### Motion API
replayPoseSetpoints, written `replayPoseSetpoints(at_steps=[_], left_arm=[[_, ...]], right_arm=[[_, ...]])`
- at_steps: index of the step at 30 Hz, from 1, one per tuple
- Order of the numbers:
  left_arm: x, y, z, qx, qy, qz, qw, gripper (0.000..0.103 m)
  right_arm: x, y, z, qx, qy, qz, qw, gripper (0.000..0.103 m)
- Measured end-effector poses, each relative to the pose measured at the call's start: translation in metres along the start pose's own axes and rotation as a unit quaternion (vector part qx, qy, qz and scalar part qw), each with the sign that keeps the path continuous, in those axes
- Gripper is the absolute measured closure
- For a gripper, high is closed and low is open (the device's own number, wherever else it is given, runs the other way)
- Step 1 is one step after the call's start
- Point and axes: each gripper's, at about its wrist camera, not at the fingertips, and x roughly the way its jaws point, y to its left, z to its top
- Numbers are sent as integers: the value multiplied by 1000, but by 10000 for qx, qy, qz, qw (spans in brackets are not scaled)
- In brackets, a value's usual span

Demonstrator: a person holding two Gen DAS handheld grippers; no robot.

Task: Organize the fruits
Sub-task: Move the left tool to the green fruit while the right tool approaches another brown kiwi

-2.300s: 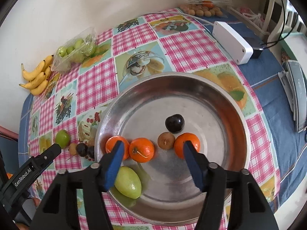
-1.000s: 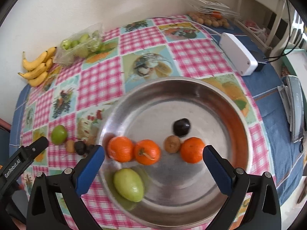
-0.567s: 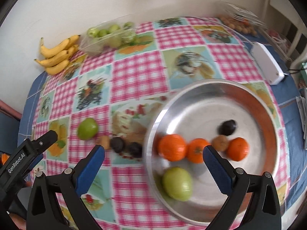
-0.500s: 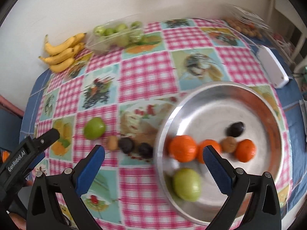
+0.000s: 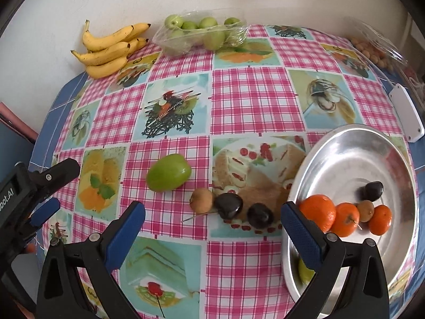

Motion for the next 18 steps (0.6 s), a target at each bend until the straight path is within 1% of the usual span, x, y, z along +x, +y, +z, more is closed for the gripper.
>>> replayPoseSetpoints(at_steps=[5,8,12,16,18], left_arm=[[11,-9,-2,110,131,-15,9999,0],[16,-16,-3,170,233,-140,9995,0],[23,-26,-4,331,382,-133,9986,0],[33,-40,-9,591,501,-94,9969,0],[37,-44,-10,602,546,-138,9966,0]], right_arm=[[5,-3,2,24,-5,-113,9999,2],[7,-7,3,16,-2,-183,9998,11],[9,-10,4,42,15,-189,9998,21],[13,-8,6,18,17,-186,9998,24],[16,-7,7,-1,32,-192,9998,28]])
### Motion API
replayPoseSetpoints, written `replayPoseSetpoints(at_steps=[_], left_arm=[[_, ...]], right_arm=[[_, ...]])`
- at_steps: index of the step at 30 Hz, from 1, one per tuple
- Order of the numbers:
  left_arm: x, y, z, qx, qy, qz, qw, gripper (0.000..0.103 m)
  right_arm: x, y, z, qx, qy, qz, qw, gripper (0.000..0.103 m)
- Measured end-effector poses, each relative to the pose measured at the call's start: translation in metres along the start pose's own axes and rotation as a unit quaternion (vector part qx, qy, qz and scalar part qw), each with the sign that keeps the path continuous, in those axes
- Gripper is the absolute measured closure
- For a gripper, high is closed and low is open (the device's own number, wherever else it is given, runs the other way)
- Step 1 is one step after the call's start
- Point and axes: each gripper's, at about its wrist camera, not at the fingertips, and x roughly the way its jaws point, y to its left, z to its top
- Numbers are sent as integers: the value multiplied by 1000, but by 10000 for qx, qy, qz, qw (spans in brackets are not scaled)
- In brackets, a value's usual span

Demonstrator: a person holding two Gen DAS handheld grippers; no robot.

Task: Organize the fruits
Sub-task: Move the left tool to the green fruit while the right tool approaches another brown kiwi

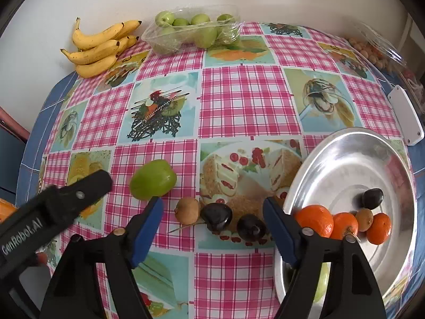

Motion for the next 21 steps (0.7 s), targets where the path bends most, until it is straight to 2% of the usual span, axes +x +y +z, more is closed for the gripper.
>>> replayPoseSetpoints(at_steps=[8,10,15,16,21], left_arm=[[20,-7,7,-117,157,-83,9998,1],[23,-9,9,-116,167,-104,9997,2],[33,-19,12,-25,255,-268,9993,10],[34,-22,12,0,281,-286,9992,10],[43,-34,10,60,399,-384,9984,10]], right_arm=[[8,-6,4,5,-3,-89,10000,29],[8,-9,6,46,-36,-84,9999,33],[8,-15,8,98,-35,-103,9999,37],[7,-16,8,100,-38,-111,9999,39],[5,-18,8,87,-55,-110,9999,40]])
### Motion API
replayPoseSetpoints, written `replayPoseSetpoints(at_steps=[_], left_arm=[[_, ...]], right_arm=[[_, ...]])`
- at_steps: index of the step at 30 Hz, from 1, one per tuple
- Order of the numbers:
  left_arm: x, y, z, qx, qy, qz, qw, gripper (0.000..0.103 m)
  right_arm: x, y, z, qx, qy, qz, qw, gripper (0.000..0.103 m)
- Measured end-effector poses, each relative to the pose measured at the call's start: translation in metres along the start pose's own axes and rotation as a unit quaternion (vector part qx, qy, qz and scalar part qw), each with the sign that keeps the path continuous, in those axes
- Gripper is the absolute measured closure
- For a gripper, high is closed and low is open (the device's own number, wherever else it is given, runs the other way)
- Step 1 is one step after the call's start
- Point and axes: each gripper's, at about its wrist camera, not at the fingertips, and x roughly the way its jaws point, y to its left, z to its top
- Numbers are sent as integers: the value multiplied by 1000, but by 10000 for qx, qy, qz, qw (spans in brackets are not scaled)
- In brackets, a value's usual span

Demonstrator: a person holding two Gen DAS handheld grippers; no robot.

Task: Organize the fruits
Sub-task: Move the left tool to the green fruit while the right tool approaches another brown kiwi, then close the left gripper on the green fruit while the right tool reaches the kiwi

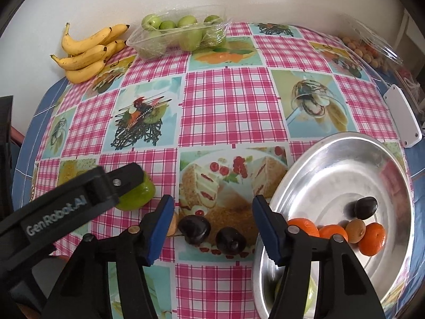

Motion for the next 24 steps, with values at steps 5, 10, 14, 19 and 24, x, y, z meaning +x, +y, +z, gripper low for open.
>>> replayPoseSetpoints(at_steps=[5,10,14,19,24], left_arm=[[4,0,-1,-95,13,20,10000,18],[5,-4,-2,-77,-12,121,9999,26],[8,-14,-4,-27,-2,74,10000,41],[8,-12,-4,-92,-10,-2,10000,42],[0,-2,-7,-182,-3,39,9998,42]], right_arm=[[0,2,-1,-78,10,-26,10000,40],[-1,1,-1,-90,17,-16,10000,40],[-1,1,-1,-101,15,-9,9999,40],[-1,1,-2,-112,24,-6,9999,40],[-1,7,-3,-227,33,59,9997,40]])
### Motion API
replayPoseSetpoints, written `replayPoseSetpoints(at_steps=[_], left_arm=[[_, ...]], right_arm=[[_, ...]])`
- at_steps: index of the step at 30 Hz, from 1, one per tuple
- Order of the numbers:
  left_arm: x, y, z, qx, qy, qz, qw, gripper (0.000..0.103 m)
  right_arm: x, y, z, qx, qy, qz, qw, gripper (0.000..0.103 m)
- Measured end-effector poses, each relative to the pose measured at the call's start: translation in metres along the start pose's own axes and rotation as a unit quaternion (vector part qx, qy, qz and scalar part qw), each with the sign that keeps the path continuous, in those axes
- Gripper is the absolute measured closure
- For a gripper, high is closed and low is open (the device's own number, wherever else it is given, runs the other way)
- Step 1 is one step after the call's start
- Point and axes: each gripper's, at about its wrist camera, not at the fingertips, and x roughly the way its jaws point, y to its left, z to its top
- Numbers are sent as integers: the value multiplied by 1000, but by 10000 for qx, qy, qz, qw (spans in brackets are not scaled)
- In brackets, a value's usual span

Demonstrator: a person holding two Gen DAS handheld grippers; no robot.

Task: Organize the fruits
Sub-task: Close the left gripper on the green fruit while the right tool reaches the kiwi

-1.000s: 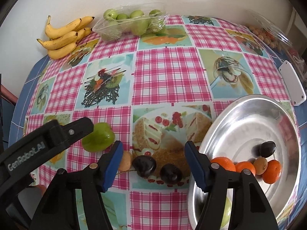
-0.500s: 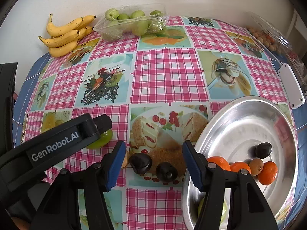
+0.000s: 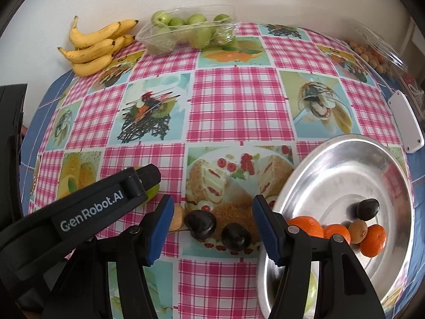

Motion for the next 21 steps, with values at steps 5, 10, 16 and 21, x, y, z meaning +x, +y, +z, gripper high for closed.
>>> replayPoseSetpoints(at_steps=[5,10,16,21], left_arm=[[-9,16,1,-174,-17,94,9998,42],[-19,30,3,-351,-63,116,9993,42],[-29,41,2,-436,-94,81,9990,42],[-32,45,0,-477,-84,30,9988,42]], right_arm=[[0,16,0,-223,-5,193,9996,50],[1,32,-3,-442,23,251,9987,58],[7,42,-6,-518,153,450,9975,61],[11,48,-8,-647,171,205,9975,66]])
